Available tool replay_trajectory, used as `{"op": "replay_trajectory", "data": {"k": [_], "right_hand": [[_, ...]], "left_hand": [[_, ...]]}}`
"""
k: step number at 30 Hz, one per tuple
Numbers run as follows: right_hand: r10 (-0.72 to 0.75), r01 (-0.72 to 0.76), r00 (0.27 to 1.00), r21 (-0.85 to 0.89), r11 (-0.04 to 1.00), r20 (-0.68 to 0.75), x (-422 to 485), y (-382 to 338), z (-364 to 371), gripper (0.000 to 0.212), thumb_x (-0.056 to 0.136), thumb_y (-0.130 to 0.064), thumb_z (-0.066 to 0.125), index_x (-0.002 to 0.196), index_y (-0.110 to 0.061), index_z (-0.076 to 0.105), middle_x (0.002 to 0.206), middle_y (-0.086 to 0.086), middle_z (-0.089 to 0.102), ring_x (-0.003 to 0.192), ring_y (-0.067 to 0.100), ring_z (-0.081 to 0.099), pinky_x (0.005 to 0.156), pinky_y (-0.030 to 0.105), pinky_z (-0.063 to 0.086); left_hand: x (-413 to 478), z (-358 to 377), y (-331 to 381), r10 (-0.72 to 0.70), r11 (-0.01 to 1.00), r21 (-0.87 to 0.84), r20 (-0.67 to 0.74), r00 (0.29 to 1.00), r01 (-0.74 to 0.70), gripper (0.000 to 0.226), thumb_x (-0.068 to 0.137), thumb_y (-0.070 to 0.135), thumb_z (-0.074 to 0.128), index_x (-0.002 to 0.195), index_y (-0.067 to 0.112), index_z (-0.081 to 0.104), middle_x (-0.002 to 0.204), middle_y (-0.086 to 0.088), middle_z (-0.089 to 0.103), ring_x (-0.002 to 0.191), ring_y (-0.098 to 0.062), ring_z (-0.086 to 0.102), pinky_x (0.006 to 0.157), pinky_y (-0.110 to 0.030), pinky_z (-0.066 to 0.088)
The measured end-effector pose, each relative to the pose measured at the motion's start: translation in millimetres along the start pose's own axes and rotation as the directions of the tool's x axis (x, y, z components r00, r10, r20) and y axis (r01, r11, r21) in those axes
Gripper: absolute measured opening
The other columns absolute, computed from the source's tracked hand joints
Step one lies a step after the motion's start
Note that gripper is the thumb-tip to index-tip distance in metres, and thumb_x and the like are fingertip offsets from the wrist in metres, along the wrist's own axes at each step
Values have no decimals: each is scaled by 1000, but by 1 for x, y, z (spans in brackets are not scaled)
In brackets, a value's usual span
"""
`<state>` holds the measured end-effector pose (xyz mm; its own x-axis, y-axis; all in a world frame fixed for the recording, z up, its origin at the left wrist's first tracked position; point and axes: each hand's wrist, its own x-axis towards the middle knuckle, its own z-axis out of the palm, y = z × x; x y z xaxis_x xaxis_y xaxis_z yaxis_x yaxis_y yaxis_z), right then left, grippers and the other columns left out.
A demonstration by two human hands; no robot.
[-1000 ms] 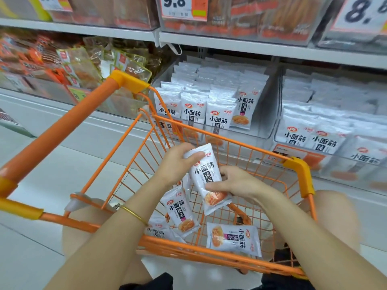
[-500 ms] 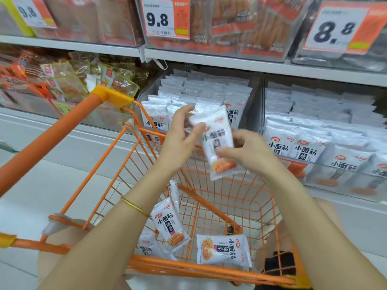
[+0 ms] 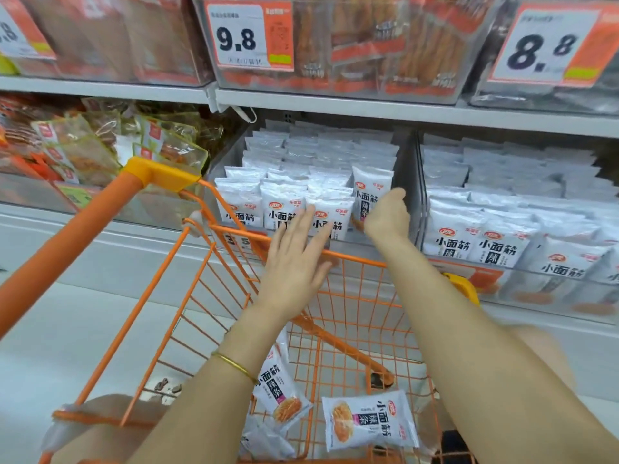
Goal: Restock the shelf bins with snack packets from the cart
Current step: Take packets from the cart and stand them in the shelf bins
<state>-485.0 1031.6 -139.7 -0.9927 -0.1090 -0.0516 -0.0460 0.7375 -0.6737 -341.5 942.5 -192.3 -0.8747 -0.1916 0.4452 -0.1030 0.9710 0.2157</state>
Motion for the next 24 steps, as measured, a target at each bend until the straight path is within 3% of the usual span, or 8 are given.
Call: {"op": "replay_trajectory", "data": {"k": [6,14,17,20,24], "right_hand": [[129,-134,990,106,985,59,26,-2,11,40,91,6,43,129,4,30,133,24,47,125,40,43,98,43,40],[154,-160,983,63,985,96,36,-2,17,47,89,4,51,130,7,30,137,24,43,125,38,45,100,40,41],[141,-143,983,16,990,116,32,0,18,56,88,2,53,135,11,24,137,23,44,126,34,47,94,35,42],[73,-70,989,-23,997,125,20,1,12,56,90,-2,50,137,12,23,136,21,44,123,33,48,79,29,35],[-35,35,993,-4,999,117,-21,-8,-16,45,89,5,48,131,6,30,130,23,48,119,36,50,91,37,43]], "left_hand": [[0,3,2,-4,1000,28,0,1000,4,60,83,29,54,141,21,37,154,-15,22,143,-27,17,113,-47,15],[2,3,3,-7,999,32,8,1000,7,63,84,29,59,142,20,37,154,-15,20,144,-28,14,114,-48,13],[2,3,3,-7,999,37,8,1000,6,64,83,28,61,142,20,37,154,-15,20,144,-28,14,113,-48,14],[1,2,3,-4,999,39,20,1000,4,64,84,29,61,142,21,36,154,-15,20,144,-27,14,114,-48,13],[0,3,2,-1,999,50,17,1000,0,63,85,29,61,142,22,35,154,-13,20,144,-26,13,115,-45,10]]}}
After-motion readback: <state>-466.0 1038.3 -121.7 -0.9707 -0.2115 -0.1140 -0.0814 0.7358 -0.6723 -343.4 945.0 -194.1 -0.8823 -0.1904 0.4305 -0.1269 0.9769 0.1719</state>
